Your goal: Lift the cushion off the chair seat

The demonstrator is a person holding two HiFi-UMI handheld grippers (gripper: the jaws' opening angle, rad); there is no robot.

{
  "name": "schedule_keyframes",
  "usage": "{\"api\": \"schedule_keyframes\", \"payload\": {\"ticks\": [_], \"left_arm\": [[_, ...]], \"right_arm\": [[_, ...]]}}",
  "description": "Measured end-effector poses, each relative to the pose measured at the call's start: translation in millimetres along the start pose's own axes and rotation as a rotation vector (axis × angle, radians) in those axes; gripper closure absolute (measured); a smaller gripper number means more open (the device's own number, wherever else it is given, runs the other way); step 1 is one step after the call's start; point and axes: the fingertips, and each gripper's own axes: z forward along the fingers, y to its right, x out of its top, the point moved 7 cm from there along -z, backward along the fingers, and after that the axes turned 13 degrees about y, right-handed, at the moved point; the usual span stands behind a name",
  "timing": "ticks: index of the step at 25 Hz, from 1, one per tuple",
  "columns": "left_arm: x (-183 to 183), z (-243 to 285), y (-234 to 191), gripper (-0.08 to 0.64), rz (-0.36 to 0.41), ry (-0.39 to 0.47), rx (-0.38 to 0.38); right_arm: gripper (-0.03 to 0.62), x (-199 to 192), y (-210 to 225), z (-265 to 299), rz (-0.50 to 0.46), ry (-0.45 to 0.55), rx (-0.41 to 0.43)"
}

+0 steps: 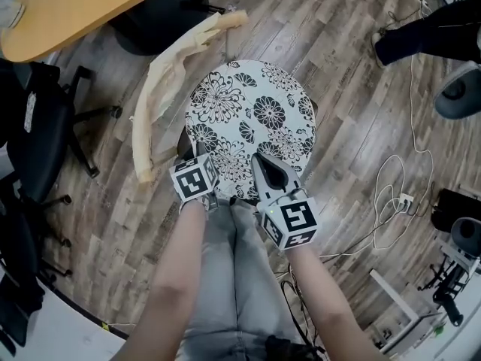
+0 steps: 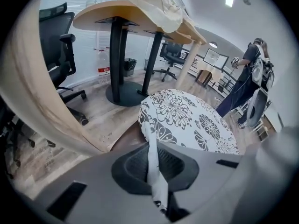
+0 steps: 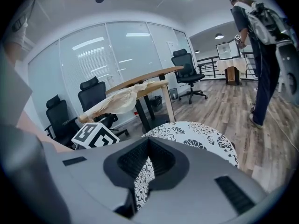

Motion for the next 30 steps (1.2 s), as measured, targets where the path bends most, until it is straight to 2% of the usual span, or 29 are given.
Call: {"api": "schedule_keyframes", "payload": {"ticks": [19,24,30], "left_arm": [[47.2,-71.3,49.7,0.546,0.022,0.110,-0.171],[59.5,-92.5,69.7,0.547,0.013,0.139,-0.221],[80.7,-111.7,90.4,0.548,0.041,0.156,-0.279]], "right_arm": [[0.570,57.6,-2.0,-45.1,-0.024,0.043,-0.009],[0.569,79.1,2.6,-54.0,-0.041,0.057,-0.031],[0.569,108.8,8.1,-65.9,-0.048,0.092,-0.065]]}}
